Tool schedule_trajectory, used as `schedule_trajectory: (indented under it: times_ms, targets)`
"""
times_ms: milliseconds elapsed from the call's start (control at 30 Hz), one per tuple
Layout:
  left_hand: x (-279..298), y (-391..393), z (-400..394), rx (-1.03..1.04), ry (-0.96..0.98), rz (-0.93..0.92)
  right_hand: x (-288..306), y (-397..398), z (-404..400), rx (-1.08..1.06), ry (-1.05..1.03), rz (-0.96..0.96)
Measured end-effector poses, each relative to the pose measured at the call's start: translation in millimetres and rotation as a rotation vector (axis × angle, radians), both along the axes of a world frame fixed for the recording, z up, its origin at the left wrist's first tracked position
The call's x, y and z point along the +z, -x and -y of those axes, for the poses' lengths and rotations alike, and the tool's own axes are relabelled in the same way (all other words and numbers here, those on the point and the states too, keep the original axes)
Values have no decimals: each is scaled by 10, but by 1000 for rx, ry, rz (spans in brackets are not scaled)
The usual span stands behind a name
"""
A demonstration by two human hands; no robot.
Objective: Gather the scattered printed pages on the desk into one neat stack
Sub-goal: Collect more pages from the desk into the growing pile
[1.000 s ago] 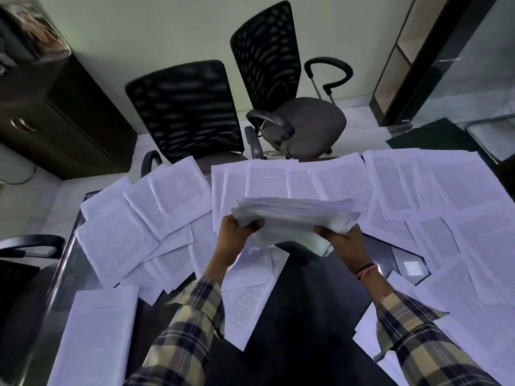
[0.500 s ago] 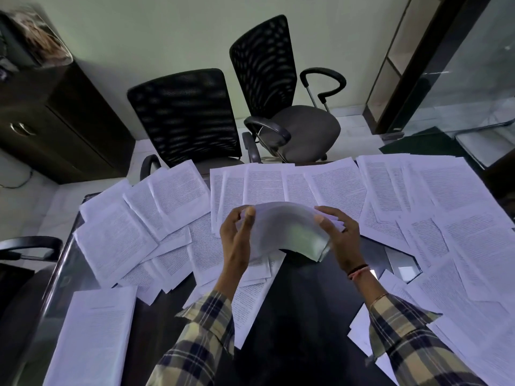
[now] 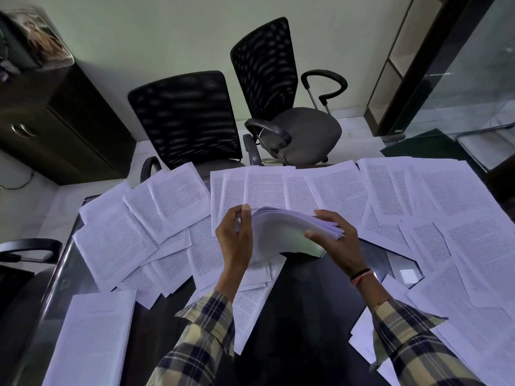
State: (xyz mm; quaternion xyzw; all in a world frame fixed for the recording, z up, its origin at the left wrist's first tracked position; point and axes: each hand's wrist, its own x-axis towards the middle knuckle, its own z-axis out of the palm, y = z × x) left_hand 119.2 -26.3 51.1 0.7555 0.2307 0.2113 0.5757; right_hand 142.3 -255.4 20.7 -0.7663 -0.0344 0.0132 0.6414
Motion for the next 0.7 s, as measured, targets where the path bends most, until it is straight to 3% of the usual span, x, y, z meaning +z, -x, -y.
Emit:
schedule_trajectory:
  times_ms: [67,167,233,300,367,467,567,700]
  targets:
    - [43,8,-32,-101,-279,33,-47,-5,-11,23,61,54]
    - [60,-92,-98,-380,-1026,43,-94,-44,-23,33,103,105]
    - [175,-188,-14,-590,-1210,-59,-105,-89,-65,52,138,107]
    - [275,-243,124,-753,-1175,-144,-67,-104,-136,91,152,129]
    - [360,-295,157,-792,-1053,-240,-4,-112,-170,134,170,151]
    - [357,-339,-123,-655,-768,-233,41,-193,87,209,224,37]
    - [343,-284,-514,-502,-301,-191,-56,-243,614,211,299,-74]
    - [303,-130,-740,-400,46,-206,-101,-157,814,128,152,-151]
